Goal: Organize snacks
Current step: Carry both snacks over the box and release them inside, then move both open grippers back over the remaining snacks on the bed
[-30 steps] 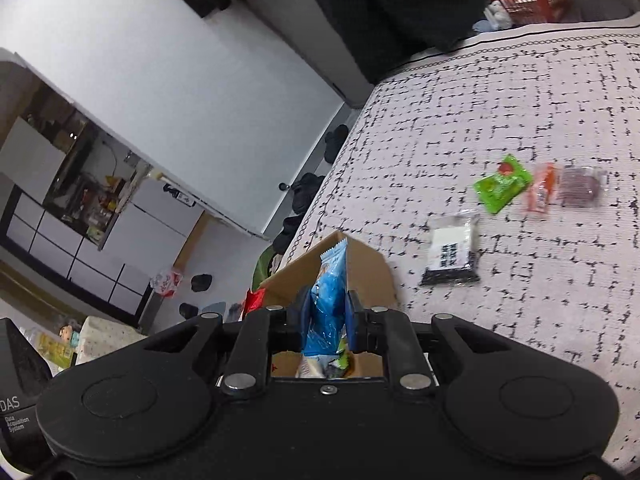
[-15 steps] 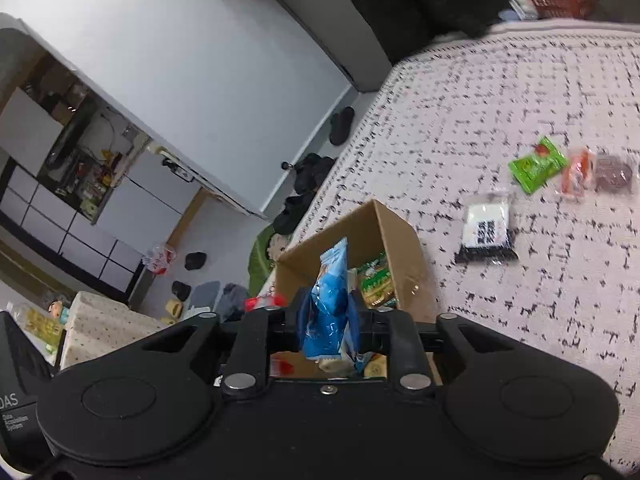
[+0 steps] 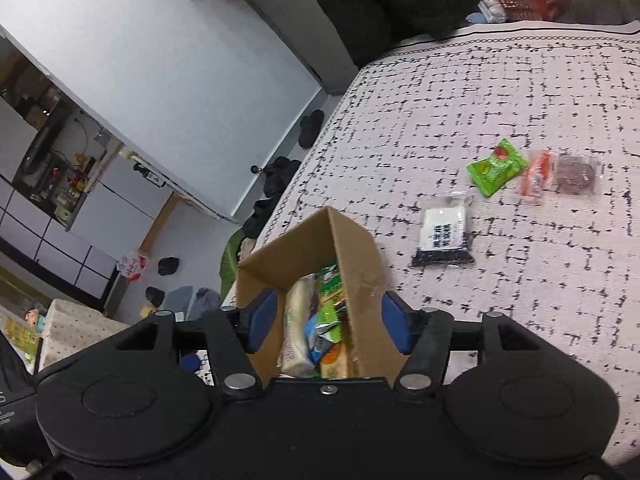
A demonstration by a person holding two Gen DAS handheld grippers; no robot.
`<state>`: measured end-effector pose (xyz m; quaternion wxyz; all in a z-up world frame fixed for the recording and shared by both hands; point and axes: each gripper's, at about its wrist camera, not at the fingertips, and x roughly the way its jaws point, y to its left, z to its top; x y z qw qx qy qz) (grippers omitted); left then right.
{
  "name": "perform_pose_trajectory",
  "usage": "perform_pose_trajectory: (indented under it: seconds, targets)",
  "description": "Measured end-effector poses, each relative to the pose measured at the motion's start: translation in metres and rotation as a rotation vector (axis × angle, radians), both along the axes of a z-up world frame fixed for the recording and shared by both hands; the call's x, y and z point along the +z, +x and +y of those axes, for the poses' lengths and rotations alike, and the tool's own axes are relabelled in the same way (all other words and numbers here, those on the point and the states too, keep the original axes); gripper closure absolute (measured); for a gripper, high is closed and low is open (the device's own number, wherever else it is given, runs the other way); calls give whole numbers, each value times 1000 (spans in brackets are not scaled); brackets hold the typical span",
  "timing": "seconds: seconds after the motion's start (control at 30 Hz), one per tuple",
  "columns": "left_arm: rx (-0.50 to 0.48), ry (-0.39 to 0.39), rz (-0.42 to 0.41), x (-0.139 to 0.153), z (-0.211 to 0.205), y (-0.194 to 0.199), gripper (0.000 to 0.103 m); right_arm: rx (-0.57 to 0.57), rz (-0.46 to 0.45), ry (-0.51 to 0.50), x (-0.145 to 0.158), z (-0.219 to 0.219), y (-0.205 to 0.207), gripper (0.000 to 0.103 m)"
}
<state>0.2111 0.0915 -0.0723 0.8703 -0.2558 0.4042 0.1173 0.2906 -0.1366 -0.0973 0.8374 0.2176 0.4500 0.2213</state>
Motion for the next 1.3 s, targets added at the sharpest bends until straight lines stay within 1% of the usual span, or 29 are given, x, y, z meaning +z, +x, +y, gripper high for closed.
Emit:
perform_pose_trajectory:
  seconds: [0.17, 0.23, 0.3, 0.37, 0.53, 0.67, 0.73, 0.77, 0.83, 0.9, 0.97, 1.03, 1.07, 1.3]
  targets:
    - [-12, 12, 3, 0, -9, 4, 29, -30, 2, -17, -3, -17, 1, 42]
    - [-17, 11, 7, -1, -13, 6, 24, -46, 2, -21, -4, -26, 2, 40]
    - [-23, 10, 10, -2, -19, 8, 22, -62, 1, -27, -5, -35, 2, 37]
    - [-35, 9, 16, -2, -26, 11, 22, -79, -1, -35, -6, -43, 3, 34]
    - [-61, 21, 10, -1, -44, 19, 21, -113, -1, -45, -7, -66, 5, 30]
    - [-80, 16, 7, -2, -60, 27, 20, -136, -2, -53, -8, -84, 7, 30]
    - [-96, 6, -1, -2, -69, 31, 18, -154, -2, -59, -8, -94, 9, 29]
    - [-99, 6, -4, -2, -72, 32, 17, -163, -2, -62, -8, -99, 10, 27]
    - [-92, 14, -18, 0, -81, 35, 8, -178, -7, -68, -8, -108, 12, 23]
    - [-90, 31, -28, 1, -89, 39, 4, -195, -18, -71, -8, -118, 13, 19]
    - [-108, 35, -32, 2, -98, 44, 3, -217, -29, -71, -8, -126, 14, 8]
    - [-118, 41, -38, 1, -106, 49, 0, -240, -39, -71, -9, -136, 15, 3]
    - [-121, 45, -43, 1, -109, 51, 0, -248, -43, -70, -9, -140, 16, 1]
    - [-182, 88, -57, -1, -136, 67, 0, -298, -49, -54, -21, -161, 29, 0]
